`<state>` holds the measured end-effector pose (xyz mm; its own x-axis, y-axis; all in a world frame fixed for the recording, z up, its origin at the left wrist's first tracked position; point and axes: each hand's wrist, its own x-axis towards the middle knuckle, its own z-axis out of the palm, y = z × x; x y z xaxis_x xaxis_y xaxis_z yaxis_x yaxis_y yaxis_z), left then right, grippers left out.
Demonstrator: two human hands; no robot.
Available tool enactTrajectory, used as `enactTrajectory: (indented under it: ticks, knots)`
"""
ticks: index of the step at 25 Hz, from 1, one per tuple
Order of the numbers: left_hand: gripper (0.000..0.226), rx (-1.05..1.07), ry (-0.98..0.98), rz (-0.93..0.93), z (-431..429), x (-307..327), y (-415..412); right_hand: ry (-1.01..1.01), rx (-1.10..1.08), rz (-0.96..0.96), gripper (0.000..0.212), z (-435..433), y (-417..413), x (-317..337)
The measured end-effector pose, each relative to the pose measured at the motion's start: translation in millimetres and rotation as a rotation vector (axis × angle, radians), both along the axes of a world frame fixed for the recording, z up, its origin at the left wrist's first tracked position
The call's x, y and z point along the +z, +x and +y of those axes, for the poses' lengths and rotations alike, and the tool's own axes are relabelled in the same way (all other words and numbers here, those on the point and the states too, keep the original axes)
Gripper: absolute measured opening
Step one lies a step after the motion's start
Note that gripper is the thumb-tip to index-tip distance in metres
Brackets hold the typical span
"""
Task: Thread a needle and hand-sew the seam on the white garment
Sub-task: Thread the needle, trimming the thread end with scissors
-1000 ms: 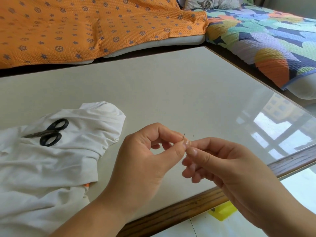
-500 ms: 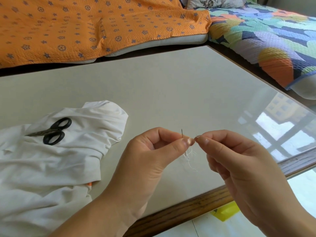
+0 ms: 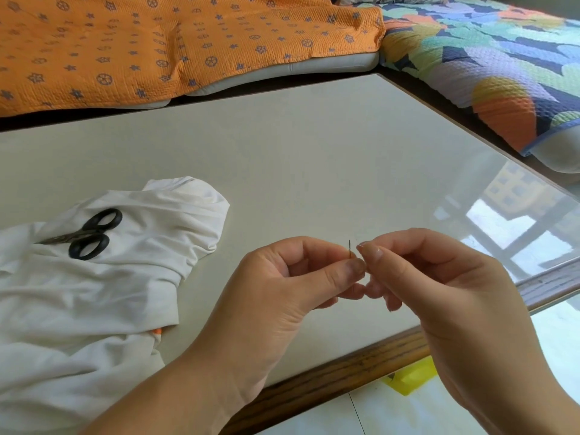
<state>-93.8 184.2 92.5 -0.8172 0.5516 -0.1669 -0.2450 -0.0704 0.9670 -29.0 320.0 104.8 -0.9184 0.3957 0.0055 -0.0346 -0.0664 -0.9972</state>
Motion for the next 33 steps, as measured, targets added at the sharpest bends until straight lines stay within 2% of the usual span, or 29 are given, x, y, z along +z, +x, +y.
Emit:
enactTrajectory:
  ticks: [13, 28, 33]
  knots:
    - [0.01, -0.004, 0.014, 0.032, 1.1, 2.3, 1.4, 0.135, -0.004, 0.034, 0.01, -0.8, 4.6, 0.2]
    - [0.012, -0.021, -0.01, 0.101, -0.4, 1.2, 1.6, 0.139, -0.011, 0.038, 0.016, -1.1, 4.3, -1.4]
    - [0.013, -0.035, -0.031, 0.14, -1.0, -0.1, 0.6, 0.142, -0.002, 0.046, 0.009, -1.2, 4.1, -1.2]
